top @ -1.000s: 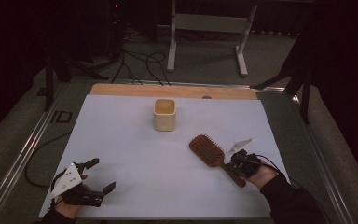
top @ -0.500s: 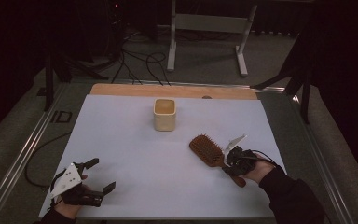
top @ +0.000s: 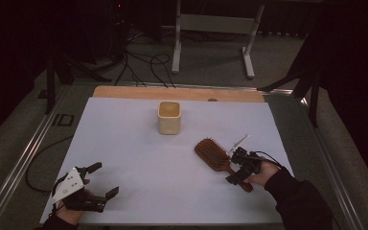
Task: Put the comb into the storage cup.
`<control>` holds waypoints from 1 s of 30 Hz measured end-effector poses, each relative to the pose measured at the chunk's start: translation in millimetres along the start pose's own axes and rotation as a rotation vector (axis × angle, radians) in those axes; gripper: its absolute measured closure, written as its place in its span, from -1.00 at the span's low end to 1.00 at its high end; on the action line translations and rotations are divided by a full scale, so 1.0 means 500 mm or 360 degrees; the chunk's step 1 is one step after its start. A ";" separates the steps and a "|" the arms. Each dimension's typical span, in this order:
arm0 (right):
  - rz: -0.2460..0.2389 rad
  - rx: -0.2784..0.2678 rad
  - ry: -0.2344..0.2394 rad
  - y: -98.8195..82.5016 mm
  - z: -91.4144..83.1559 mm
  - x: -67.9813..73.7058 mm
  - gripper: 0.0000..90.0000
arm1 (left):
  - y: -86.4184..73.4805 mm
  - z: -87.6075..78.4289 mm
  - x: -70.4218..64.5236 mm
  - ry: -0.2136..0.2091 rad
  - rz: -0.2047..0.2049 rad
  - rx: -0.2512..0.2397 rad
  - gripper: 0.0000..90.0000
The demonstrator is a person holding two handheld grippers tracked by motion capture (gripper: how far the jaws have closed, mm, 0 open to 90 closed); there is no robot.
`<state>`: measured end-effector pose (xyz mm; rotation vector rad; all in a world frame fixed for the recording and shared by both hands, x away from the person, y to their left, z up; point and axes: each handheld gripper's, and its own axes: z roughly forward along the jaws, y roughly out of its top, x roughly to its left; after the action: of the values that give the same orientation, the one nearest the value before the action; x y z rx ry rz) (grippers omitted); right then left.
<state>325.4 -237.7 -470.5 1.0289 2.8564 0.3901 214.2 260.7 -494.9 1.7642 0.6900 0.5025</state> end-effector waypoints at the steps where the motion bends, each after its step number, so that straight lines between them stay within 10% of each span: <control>1: 0.0020 0.0002 0.0013 0.001 0.001 0.000 -0.69 | 0.000 0.000 0.000 -0.0001 -0.0001 -0.0001 -1.00; 21: 0.0040 0.0054 -0.0031 0.024 0.019 -0.004 -0.67 | 0.000 0.000 0.001 -0.0008 -0.0005 0.0001 -1.00; 30: 0.0025 0.0078 -0.0081 0.034 0.029 -0.003 -0.34 | 0.000 0.000 0.000 -0.0009 -0.0006 -0.0002 -1.00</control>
<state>339.5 -222.9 -479.9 1.0546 2.8279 0.2926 214.3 260.9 -495.1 1.7626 0.6888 0.4952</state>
